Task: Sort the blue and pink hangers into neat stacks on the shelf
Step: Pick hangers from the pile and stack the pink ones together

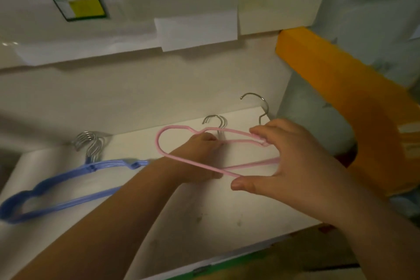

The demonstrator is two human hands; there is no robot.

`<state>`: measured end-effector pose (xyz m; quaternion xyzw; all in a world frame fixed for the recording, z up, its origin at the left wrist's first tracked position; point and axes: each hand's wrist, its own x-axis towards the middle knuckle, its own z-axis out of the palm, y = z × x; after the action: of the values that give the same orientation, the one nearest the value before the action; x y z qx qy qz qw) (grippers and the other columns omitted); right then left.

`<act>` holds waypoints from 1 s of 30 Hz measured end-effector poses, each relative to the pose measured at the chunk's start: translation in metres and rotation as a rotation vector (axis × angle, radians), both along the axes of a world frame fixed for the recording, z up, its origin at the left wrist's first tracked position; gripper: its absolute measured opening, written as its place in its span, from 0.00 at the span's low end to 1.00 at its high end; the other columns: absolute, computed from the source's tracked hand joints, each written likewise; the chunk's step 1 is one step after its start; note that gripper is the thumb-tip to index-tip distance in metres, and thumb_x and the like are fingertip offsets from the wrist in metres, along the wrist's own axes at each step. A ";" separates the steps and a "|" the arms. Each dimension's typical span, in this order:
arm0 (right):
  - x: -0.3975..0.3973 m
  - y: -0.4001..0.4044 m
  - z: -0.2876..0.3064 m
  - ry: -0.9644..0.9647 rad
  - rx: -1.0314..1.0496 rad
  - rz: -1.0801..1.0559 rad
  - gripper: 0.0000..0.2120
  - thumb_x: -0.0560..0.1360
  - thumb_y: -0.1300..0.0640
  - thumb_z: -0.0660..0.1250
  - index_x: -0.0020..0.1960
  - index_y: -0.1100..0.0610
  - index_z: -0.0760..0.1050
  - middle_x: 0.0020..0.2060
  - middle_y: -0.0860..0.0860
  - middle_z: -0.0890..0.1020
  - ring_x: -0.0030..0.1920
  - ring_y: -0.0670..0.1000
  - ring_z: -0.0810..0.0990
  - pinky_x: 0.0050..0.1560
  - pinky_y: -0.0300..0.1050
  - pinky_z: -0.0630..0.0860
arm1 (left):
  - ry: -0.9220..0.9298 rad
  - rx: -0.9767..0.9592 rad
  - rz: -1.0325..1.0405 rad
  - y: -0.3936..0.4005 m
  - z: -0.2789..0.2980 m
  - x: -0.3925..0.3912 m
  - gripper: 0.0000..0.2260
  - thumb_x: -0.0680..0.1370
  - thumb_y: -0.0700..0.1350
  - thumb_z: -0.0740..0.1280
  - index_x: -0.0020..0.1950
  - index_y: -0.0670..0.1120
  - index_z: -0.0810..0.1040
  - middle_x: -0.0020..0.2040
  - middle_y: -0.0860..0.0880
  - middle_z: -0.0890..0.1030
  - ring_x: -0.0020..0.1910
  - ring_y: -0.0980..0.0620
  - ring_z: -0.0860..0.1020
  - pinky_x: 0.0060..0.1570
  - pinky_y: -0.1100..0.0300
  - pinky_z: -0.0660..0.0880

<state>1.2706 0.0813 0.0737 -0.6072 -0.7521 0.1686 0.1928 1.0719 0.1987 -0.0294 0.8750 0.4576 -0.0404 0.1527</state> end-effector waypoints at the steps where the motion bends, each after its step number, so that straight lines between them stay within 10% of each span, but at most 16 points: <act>1: 0.002 0.002 0.001 -0.005 -0.004 0.006 0.45 0.54 0.23 0.67 0.66 0.42 0.68 0.54 0.35 0.68 0.55 0.38 0.68 0.54 0.38 0.71 | -0.027 -0.014 0.019 -0.001 -0.001 -0.002 0.36 0.70 0.60 0.71 0.74 0.49 0.66 0.70 0.48 0.68 0.68 0.47 0.67 0.67 0.53 0.67; 19: 0.004 0.009 -0.006 -0.043 -0.050 0.024 0.45 0.55 0.23 0.67 0.68 0.40 0.65 0.56 0.33 0.66 0.56 0.36 0.65 0.50 0.31 0.64 | -0.222 0.060 0.029 -0.001 0.001 -0.008 0.36 0.67 0.56 0.78 0.71 0.51 0.69 0.66 0.52 0.73 0.62 0.56 0.70 0.46 0.83 0.60; 30: 0.003 0.020 -0.008 -0.082 -0.022 0.028 0.46 0.56 0.24 0.68 0.69 0.41 0.64 0.56 0.34 0.64 0.55 0.36 0.63 0.49 0.31 0.64 | -0.242 0.099 0.092 -0.013 0.015 -0.032 0.38 0.67 0.56 0.77 0.73 0.46 0.68 0.68 0.47 0.72 0.67 0.48 0.71 0.64 0.63 0.65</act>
<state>1.2739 0.1016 0.0661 -0.6049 -0.7660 0.1545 0.1530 1.0402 0.1854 -0.0140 0.8580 0.4770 0.0954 0.1651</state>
